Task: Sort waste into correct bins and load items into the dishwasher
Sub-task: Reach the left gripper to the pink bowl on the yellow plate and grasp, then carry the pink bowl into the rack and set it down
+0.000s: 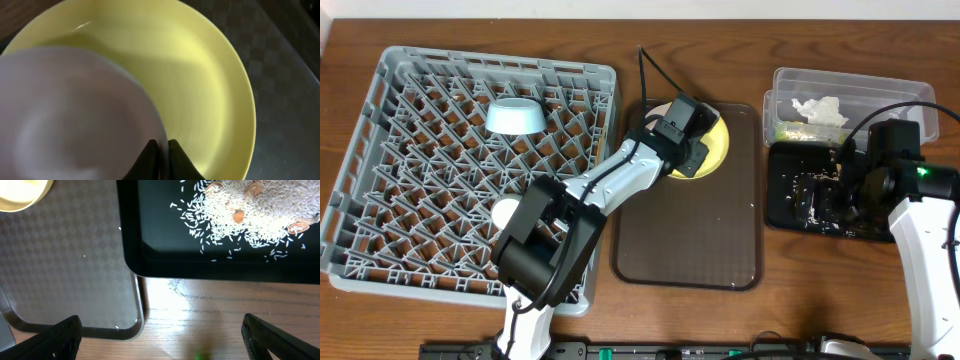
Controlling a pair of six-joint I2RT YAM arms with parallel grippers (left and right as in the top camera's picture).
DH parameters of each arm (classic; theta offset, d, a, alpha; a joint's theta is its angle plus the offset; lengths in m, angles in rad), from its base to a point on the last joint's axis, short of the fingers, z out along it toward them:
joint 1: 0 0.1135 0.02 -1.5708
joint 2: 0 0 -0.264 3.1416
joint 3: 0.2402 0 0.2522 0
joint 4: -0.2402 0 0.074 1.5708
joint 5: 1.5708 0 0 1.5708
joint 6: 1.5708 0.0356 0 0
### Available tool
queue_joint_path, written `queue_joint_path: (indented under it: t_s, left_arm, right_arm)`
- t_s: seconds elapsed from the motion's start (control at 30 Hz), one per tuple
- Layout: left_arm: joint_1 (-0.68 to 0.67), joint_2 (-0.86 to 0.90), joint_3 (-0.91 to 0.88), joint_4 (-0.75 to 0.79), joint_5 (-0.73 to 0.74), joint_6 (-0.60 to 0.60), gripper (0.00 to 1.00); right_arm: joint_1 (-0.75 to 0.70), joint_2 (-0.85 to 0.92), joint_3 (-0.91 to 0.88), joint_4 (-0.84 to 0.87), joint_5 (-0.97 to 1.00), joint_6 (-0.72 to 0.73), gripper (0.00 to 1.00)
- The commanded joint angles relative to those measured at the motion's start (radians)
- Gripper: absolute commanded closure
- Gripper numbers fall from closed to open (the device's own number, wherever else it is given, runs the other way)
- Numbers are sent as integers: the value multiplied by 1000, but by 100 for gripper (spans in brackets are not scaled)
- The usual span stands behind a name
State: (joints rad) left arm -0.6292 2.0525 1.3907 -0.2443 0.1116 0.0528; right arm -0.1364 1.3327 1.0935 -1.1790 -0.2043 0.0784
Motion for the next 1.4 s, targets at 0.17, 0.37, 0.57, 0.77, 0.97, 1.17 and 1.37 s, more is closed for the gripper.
queue_joint_path:
  t_s: [0.17,0.37,0.57,0.77,0.97,1.17,1.37]
  left_arm:
    - [4,-62,7,-15,-19,-5,94]
    - [6,-183,7,-78,-19,-47,94]
    - [53,-354,7,-196,-18,-153,94]
    - [207,-480,7,-284,231,-198,94]
    - [461,-481,6,-338,705,-236,95]
    - [684,-477,5,-447,889,-235,94]
    - [824,-472,-60,-468,1093,-235,94]
  right_arm:
    - [-8,-11,16,-3,6,-6,1]
    - [-8,-11,16,-3,6,-6,1]
    - [-8,-11,16,-3,6,-6,1]
    - [-8,-11,16,-3,6,-6,1]
    - [-8,-11,16,-3,6,-6,1]
    - [-8,-11,16,-3,6,-6,1]
    - [-8,-11,16,-3,6,-6,1]
